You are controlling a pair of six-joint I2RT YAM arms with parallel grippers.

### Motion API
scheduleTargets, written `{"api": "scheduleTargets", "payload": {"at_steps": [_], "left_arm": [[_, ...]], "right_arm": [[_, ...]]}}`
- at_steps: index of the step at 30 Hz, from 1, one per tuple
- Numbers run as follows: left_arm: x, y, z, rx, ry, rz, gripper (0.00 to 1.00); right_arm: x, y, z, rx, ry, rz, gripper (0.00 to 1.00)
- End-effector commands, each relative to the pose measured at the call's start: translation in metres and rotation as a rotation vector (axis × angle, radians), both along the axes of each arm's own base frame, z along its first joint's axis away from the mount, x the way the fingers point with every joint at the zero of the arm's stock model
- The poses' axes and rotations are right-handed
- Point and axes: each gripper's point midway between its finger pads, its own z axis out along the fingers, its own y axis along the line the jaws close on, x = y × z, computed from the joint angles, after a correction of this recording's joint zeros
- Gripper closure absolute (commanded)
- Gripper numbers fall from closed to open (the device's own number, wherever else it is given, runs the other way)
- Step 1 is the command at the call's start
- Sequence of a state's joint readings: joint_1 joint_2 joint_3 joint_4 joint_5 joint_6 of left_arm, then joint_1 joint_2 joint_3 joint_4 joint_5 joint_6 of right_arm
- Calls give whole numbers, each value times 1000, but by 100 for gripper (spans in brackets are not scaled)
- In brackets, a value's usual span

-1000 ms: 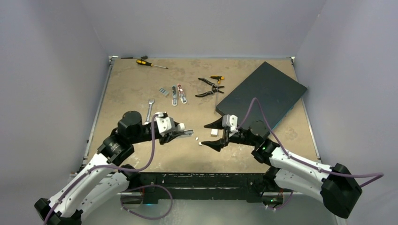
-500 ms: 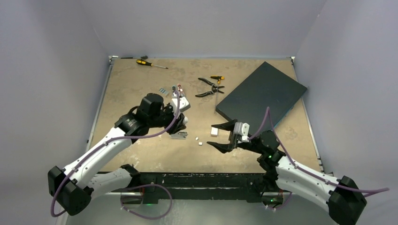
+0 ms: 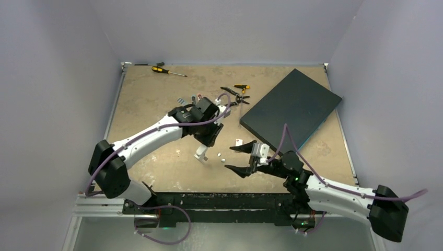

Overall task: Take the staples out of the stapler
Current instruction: Unload the staple at the center of the board.

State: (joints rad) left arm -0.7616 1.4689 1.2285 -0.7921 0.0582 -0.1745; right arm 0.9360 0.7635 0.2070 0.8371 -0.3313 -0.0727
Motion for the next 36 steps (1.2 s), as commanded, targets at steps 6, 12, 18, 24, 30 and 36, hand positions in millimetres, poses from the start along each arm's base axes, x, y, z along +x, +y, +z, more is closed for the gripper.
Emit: {"api": "scheduleTargets", "payload": {"at_steps": [6, 12, 18, 24, 30, 36], "left_arm": [[-6, -12, 14, 7, 84, 62, 100], [-6, -24, 19, -23, 112, 55, 100], [-12, -34, 19, -54, 145, 44, 100], [-14, -40, 17, -68, 171, 47, 100], [-12, -44, 20, -86, 170, 57, 100], [-10, -48, 21, -95, 176, 61, 100]], "right_arm": [[-1, 2, -17, 38, 42, -98, 37], [-11, 12, -37, 16, 104, -72, 37], [2, 26, -40, 46, 101, -118, 28], [16, 51, -44, 65, 100, -137, 26], [13, 78, -42, 91, 128, -101, 27], [10, 100, -45, 86, 136, -87, 27]]}}
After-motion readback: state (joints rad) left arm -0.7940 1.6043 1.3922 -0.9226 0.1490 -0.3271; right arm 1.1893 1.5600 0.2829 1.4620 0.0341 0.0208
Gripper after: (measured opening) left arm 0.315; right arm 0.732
